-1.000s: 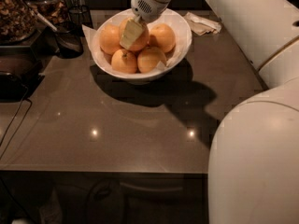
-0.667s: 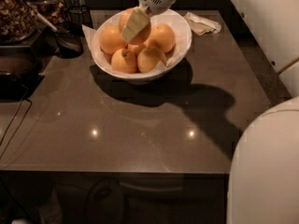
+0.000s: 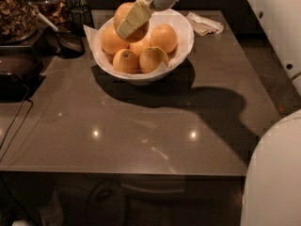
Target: Pick orange from white bowl
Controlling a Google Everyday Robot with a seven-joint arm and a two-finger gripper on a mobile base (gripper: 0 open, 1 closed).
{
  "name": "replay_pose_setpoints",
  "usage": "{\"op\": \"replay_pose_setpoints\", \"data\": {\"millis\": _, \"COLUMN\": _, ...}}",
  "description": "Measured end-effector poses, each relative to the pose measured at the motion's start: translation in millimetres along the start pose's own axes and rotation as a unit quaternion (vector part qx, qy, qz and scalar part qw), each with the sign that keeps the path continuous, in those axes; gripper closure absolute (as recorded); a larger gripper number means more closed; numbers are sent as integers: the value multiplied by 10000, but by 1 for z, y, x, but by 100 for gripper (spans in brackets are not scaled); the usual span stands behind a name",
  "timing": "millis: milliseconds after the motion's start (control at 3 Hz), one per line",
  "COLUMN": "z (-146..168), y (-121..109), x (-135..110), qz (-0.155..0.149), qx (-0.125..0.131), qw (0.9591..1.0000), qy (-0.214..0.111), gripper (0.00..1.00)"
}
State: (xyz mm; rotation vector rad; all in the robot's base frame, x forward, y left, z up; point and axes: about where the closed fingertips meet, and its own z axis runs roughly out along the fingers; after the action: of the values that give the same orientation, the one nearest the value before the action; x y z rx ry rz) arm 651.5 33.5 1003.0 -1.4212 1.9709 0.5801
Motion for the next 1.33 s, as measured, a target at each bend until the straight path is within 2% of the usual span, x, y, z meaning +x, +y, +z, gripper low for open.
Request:
{"op": "replay_pose_setpoints", "data": {"millis": 333, "z": 4, "y": 7, "x": -5, "qz": -87, "qx": -47, "qw": 9999, "qy": 44, "gripper": 100}}
{"op": "replay_pose_setpoints", "data": {"millis": 1000, "z": -19, "y": 65, "x": -9, "qz": 41, "qx": -56, "qw": 9995, "qy": -316, "gripper": 100}}
{"op": "replay_pose_setpoints", "data": {"millis": 1333, "z": -31, "y": 95, "x": -7, "qz": 140, "qx": 67, "qw": 9993, "qy": -328, "gripper": 100}}
